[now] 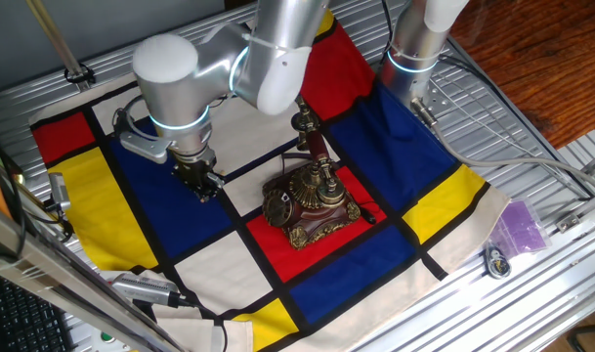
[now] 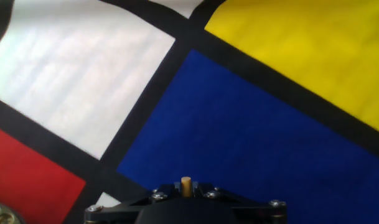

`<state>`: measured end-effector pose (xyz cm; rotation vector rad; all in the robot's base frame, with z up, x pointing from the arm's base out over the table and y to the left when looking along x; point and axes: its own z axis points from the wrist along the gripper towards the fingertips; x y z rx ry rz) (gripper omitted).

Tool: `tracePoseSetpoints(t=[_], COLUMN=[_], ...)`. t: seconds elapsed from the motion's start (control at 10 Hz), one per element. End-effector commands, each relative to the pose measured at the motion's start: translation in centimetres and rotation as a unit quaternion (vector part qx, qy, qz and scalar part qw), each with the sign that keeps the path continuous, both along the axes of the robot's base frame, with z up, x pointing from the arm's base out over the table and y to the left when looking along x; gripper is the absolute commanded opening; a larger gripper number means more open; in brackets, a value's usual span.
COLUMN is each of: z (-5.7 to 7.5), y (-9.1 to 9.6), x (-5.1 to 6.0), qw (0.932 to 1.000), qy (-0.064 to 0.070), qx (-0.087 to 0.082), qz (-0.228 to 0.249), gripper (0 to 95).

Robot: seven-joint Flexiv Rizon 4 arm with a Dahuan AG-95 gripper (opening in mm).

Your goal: Dial a number on an old rotary phone

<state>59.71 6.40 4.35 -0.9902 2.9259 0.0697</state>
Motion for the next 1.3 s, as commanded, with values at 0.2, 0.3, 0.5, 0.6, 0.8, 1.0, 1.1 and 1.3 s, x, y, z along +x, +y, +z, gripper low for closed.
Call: tracePoseSetpoints(t=[0.2, 0.3, 0.5, 0.6, 0.8, 1.0, 1.1, 1.3], z=[-1.4, -2.4, -2.9, -2.9, -2.9, -3.0, -3.1, -3.4], y=[-0.2, -0.4, -0.4, -0.4, -0.4, -0.4, -0.4, -0.5], x=[0.2, 0.2, 0.2, 0.2, 0.2, 0.2, 0.2, 0.0], qw=[0.9997, 0.9997, 0.9996, 0.9995, 0.9994, 0.9994, 0.9993, 0.9992], qy=[0.02, 0.017, 0.018, 0.016, 0.013, 0.013, 0.013, 0.012], qx=[-0.002, 0.0, 0.0, 0.0, -0.002, -0.004, -0.005, -0.007], qz=[0.014, 0.017, 0.021, 0.026, 0.032, 0.033, 0.035, 0.038], gripper=[0.0, 0.0, 0.0, 0.0, 0.0, 19.0, 19.0, 19.0])
